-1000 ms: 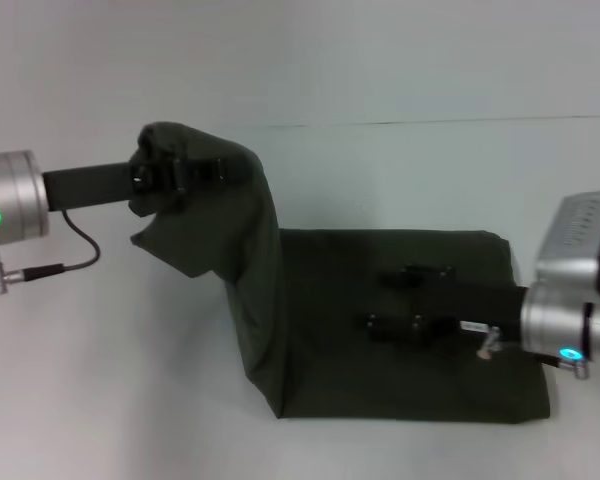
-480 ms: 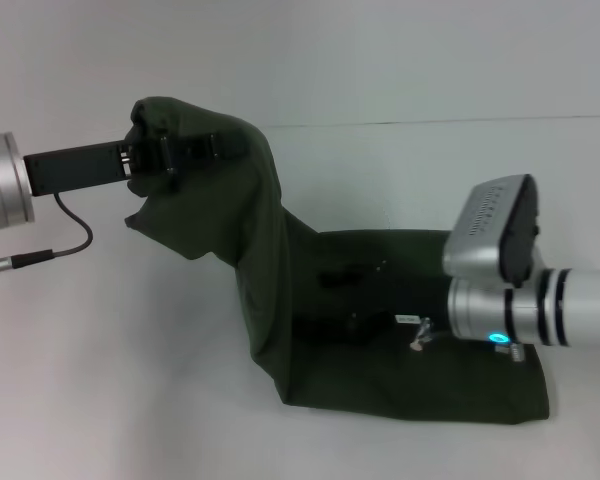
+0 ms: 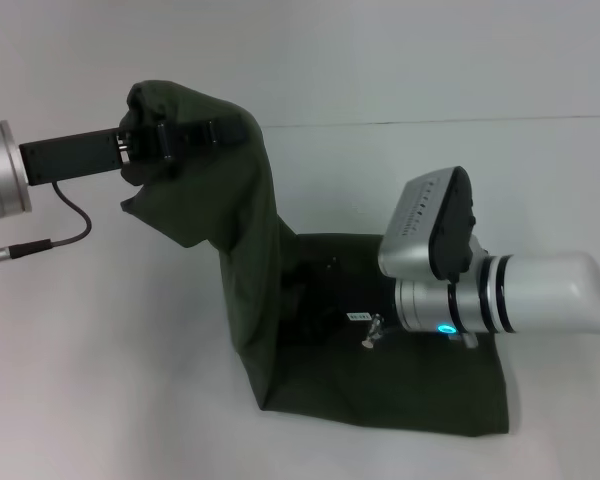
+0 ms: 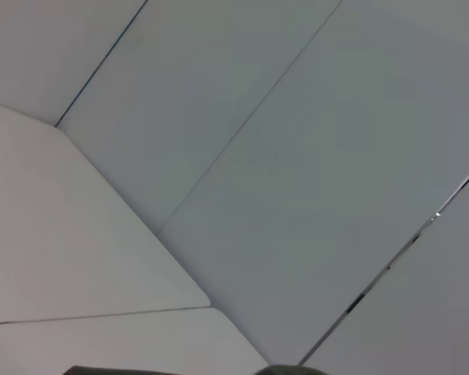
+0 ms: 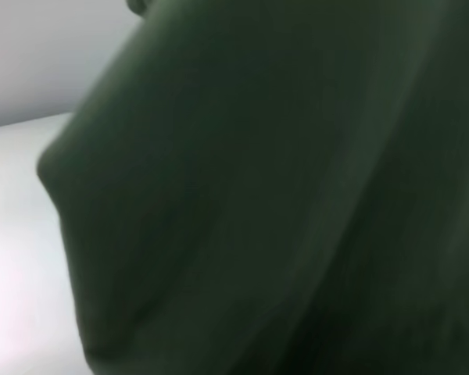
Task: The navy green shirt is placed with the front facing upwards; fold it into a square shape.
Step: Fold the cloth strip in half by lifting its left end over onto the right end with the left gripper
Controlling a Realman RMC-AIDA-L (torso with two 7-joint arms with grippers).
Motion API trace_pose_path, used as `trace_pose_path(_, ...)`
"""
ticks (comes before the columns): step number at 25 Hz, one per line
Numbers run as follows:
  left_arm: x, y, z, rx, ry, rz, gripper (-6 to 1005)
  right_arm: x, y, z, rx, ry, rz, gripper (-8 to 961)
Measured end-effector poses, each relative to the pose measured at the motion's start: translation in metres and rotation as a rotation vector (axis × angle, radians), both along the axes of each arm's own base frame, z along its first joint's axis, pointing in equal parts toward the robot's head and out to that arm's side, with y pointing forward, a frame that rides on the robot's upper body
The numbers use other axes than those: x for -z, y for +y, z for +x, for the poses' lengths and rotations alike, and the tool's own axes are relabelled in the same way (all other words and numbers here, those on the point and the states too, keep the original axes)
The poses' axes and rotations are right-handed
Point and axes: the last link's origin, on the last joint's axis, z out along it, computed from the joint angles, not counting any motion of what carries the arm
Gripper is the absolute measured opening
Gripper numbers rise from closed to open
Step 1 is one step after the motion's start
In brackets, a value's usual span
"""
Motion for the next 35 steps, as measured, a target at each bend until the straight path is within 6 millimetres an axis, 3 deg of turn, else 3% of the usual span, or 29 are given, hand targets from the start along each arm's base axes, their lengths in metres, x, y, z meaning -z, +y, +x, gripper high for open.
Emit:
trace_pose_path(5, 0.0, 0.001, -0.001, -0.004, 0.0, 0.004, 84, -0.003, 0.001, -0.001, 0.002, 0.018, 0.004, 775)
trace_pose_path(9, 0.004, 0.001, -0.002, -0.004, 0.005, 0.002, 84, -0.021, -0.003, 0.017, 0.044, 0.082, 0.03, 775)
trace_pose_path(17, 0.019, -0.003, 0.001, 0.046, 0.028, -0.008, 85, -0.082, -0.026, 0.075, 0.169, 0.237, 0.17, 775)
trace_pose_path(25, 0.051, -0.002, 0.017, 0.093, 0.046, -0.082, 85, -0.141, -0.071, 0.131, 0.304, 0.35, 0.373, 775)
trace_pose_path(29, 0.069, 0.0, 0.024, 0.106, 0.089, -0.109, 84, -0.153, -0.086, 0.144, 0.342, 0.379, 0.42, 775)
trace_pose_path(35, 0.095, 0.002, 0.04, 0.136, 0.141, -0.142, 83, -0.154, -0.095, 0.153, 0.371, 0.372, 0.437, 775)
